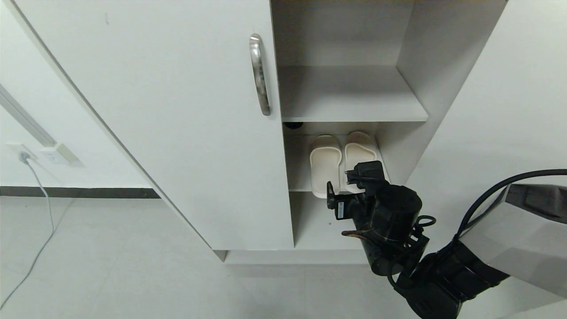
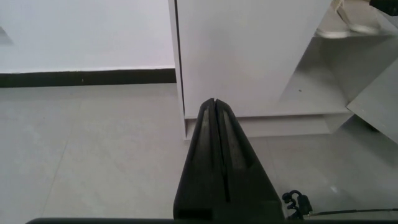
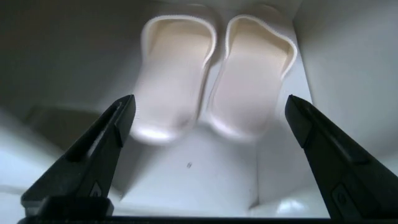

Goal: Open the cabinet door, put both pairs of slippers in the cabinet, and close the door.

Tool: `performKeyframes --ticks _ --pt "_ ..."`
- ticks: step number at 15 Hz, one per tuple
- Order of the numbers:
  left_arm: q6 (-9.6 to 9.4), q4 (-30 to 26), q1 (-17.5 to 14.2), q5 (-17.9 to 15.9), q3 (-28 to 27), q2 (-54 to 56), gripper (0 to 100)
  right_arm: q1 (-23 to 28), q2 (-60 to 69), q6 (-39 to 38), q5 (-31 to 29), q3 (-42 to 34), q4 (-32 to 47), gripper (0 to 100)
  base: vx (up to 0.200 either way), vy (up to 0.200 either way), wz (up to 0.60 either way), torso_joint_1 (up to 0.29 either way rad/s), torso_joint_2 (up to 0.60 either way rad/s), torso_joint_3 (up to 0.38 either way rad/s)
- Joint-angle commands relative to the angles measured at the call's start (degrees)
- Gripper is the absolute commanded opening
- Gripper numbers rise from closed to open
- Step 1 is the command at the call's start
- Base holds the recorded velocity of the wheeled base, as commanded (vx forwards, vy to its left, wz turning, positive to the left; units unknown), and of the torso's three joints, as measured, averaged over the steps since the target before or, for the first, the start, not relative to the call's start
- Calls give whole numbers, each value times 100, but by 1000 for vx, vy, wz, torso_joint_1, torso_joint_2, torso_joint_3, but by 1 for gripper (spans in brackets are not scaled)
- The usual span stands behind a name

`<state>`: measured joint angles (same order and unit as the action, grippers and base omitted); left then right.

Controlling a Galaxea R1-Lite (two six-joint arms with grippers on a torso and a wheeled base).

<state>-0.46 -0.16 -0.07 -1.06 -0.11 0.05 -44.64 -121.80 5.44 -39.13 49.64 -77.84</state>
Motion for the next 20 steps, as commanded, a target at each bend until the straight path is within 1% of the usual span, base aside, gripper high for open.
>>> performKeyframes --ticks 1,2,14,20 --pt "2 -2 -1 1 -7 -5 0 17 33 1 2 2 5 100 -200 0 0 2 -2 17" --pt "2 7 -1 1 -7 -5 0 26 68 19 11 2 14 100 -200 0 0 2 2 -2" --pt "2 -2 -10 1 -7 -5 0 17 112 54 28 -209 -12 100 0 0 0 0 0 0" --pt "2 -2 -1 1 -7 -5 0 17 103 54 37 -218 -12 100 0 0 0 0 2 165"
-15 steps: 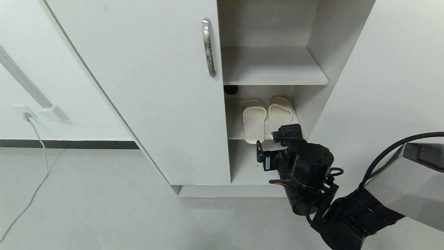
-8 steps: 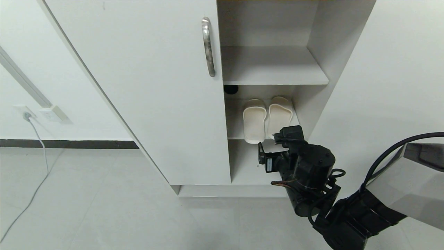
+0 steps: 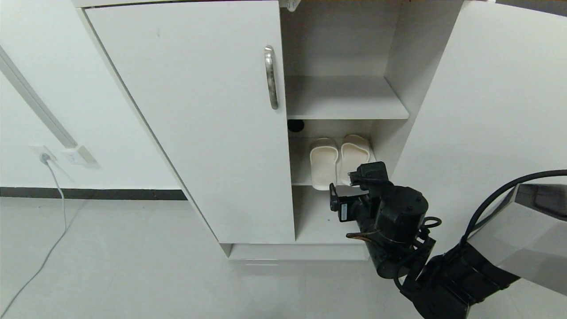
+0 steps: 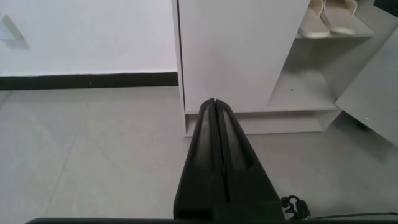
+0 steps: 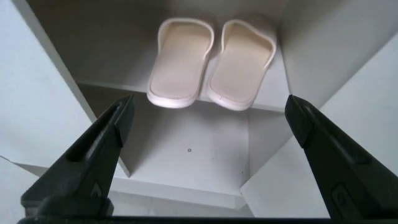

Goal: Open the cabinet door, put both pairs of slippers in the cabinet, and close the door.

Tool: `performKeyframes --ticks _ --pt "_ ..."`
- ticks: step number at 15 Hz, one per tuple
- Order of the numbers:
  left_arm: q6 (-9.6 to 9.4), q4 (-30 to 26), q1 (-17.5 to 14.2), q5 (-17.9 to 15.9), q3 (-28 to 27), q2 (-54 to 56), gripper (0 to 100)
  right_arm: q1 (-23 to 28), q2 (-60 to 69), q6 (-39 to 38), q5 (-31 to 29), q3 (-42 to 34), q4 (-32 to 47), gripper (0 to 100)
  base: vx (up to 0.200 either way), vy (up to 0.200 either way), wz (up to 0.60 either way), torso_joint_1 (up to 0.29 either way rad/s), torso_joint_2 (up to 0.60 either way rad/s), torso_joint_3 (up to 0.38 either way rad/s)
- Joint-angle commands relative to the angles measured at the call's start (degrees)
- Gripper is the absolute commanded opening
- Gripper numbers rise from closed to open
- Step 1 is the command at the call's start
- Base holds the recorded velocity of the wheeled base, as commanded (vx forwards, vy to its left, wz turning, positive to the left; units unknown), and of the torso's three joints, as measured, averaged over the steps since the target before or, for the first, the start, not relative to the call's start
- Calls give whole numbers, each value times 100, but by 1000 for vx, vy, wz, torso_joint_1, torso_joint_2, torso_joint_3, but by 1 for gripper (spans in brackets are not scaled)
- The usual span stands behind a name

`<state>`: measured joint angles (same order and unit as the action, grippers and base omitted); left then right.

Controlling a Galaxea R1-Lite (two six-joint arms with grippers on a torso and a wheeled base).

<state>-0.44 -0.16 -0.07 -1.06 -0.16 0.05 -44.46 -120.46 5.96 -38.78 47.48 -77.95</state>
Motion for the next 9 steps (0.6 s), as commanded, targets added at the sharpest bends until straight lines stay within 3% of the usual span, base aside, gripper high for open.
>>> performKeyframes --ticks 1,9 --pt "0 -2 -1 1 -2 -5 0 -1 -22 2 -7 -2 -1 100 0 0 0 -2 7 203" --pt "0 -2 -10 1 -2 -5 0 -1 -48 -7 19 -143 -1 100 0 0 0 4 2 203"
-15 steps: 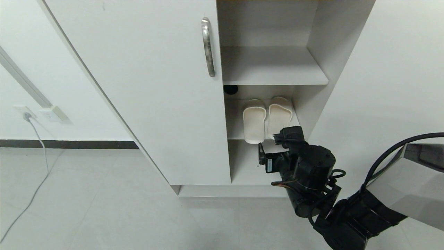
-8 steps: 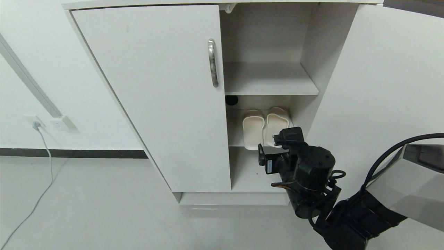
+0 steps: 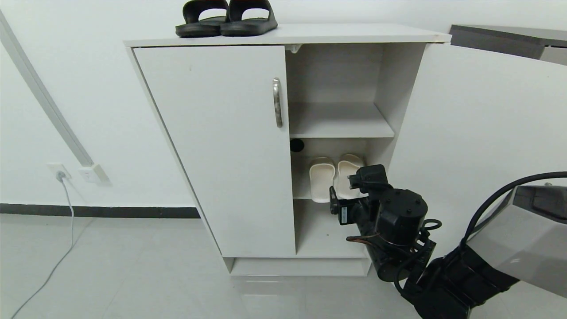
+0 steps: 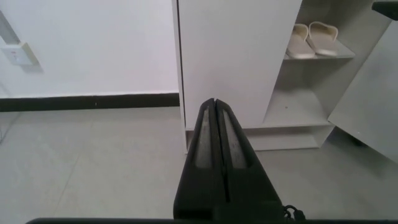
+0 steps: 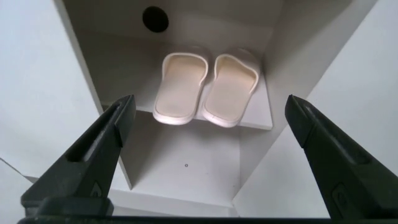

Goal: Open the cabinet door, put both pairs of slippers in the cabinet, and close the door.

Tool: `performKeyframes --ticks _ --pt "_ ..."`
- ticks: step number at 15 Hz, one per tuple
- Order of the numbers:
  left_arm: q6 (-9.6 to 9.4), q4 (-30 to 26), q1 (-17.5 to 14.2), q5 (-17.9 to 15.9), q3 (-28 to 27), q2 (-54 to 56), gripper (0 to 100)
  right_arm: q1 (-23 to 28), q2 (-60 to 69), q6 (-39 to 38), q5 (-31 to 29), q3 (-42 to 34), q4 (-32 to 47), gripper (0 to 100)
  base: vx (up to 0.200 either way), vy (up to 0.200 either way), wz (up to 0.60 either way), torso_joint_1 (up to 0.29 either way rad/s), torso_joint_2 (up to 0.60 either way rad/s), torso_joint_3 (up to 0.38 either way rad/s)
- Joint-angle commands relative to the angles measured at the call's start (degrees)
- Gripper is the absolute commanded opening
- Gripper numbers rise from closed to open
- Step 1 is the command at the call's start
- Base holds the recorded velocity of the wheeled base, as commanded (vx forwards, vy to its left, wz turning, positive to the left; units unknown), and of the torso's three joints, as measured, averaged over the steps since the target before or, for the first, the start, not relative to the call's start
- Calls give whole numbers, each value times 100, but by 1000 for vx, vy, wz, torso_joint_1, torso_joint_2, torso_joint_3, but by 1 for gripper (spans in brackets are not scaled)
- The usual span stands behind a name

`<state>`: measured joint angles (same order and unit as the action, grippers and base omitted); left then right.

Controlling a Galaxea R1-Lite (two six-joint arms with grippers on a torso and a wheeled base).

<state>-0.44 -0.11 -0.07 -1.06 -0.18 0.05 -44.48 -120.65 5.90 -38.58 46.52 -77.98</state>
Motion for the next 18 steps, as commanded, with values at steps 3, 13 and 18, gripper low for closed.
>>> performKeyframes --ticks 3,13,18 --pt "0 -7 -1 1 1 -5 0 1 -29 -1 18 -55 11 100 0 0 0 2 1 41" --pt "0 2 -1 1 1 -5 0 -8 -64 8 141 -231 -6 100 0 0 0 0 0 0" --pt "9 2 -1 1 1 -5 0 -8 -64 8 246 -310 -121 100 0 200 0 7 0 3"
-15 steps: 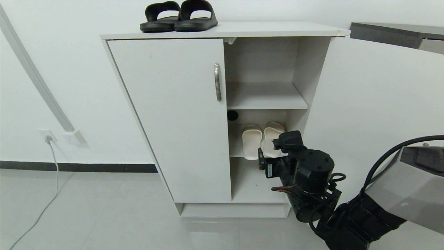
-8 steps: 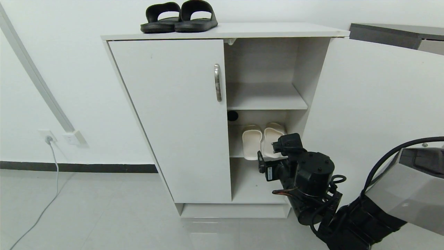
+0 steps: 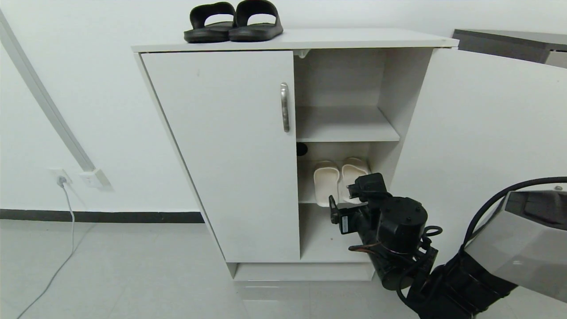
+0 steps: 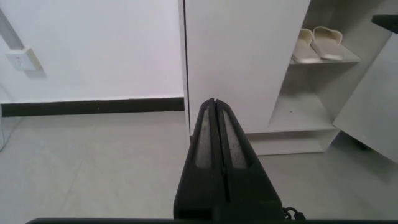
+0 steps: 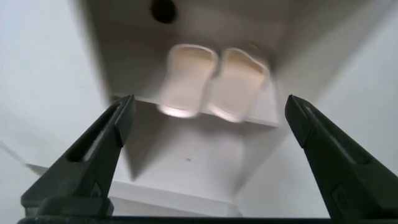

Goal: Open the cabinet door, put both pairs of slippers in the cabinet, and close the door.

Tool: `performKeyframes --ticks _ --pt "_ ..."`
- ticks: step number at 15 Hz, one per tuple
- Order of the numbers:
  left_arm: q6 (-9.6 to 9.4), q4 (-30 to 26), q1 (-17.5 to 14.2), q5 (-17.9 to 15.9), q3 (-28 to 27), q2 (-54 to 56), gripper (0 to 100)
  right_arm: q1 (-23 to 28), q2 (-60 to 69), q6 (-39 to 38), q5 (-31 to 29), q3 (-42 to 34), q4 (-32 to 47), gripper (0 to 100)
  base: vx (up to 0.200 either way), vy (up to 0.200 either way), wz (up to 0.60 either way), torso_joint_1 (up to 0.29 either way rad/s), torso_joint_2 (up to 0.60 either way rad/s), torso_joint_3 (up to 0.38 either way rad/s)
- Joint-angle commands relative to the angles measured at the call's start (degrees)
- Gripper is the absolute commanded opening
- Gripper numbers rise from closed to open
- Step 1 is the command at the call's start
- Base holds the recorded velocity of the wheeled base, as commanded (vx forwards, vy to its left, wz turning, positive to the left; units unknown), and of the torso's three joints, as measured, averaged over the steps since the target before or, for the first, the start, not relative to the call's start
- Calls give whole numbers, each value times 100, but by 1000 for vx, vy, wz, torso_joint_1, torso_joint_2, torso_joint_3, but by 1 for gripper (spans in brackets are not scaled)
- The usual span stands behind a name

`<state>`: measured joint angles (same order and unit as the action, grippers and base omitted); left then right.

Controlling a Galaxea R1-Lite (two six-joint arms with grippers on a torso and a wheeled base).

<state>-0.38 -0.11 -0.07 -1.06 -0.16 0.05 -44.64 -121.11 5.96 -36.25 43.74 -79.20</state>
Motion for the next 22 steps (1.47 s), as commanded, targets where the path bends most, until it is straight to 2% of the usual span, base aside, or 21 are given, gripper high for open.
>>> performKeyframes --ticks 1,13,22 --pt "3 -7 -1 1 -2 -5 0 8 -18 2 13 -32 1 100 0 200 0 2 -2 7" --pt "3 2 -1 1 -2 -5 0 35 -114 283 382 -296 -394 100 0 200 0 3 1 4" --pt "-6 2 -10 1 -2 -5 0 114 -272 309 488 -331 -465 100 0 0 0 0 0 0"
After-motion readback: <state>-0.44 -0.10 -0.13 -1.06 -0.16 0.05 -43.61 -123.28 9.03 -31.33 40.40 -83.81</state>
